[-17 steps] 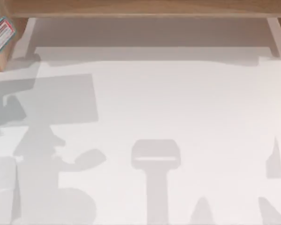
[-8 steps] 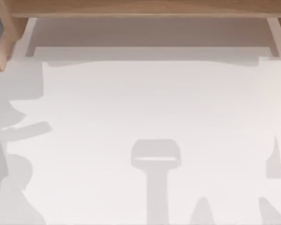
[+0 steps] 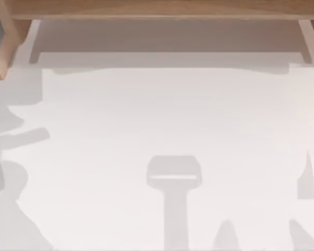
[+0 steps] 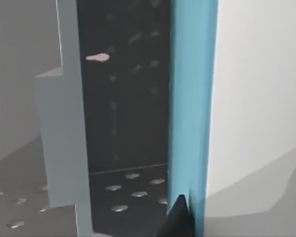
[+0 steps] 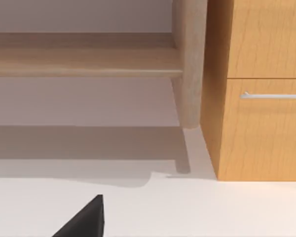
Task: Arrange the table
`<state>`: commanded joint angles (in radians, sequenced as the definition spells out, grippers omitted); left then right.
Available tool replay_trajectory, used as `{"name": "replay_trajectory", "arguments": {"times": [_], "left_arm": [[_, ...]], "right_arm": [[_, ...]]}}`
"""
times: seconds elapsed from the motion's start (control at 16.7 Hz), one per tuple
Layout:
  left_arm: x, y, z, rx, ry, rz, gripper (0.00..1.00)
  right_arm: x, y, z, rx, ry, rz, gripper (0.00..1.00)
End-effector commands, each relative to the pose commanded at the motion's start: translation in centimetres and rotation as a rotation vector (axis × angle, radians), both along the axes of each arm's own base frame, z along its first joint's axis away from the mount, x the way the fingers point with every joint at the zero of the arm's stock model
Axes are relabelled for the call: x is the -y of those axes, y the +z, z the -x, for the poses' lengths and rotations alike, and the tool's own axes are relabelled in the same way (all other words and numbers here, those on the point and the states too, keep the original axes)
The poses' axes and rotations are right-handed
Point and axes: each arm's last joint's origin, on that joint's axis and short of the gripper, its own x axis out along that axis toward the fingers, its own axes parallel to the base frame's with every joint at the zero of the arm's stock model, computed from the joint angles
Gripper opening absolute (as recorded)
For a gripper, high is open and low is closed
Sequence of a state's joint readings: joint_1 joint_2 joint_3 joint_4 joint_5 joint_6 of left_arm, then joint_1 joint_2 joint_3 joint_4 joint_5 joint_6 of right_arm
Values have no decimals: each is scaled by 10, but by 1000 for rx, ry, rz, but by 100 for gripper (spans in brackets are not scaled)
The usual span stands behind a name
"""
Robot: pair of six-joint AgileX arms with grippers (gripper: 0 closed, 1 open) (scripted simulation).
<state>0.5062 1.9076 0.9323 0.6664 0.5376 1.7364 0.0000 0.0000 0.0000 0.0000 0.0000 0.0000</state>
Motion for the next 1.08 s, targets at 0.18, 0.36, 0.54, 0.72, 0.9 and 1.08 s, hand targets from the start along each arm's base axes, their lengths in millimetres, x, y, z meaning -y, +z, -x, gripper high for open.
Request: {"name": "replay_trajectory", "arguments": {"times": [0.18, 0.36, 0.54, 0.72, 0.9, 1.08], "left_arm": [[-1, 2, -2, 7, 4, -4, 0], [-2, 1, -16, 11, 8, -6, 0], [0, -3, -29, 3, 1, -2, 0], [1, -5, -30, 0, 0, 0, 0], [1, -5, -30, 0, 0, 0, 15], [1, -5, -30, 0, 0, 0, 38]], "right_arm": [[0, 0, 0, 0, 0, 0, 100], [0, 0, 0, 0, 0, 0, 100], [0, 0, 0, 0, 0, 0, 100], [0, 0, 0, 0, 0, 0, 100], [0, 0, 0, 0, 0, 0, 100], [0, 0, 0, 0, 0, 0, 100]]}}
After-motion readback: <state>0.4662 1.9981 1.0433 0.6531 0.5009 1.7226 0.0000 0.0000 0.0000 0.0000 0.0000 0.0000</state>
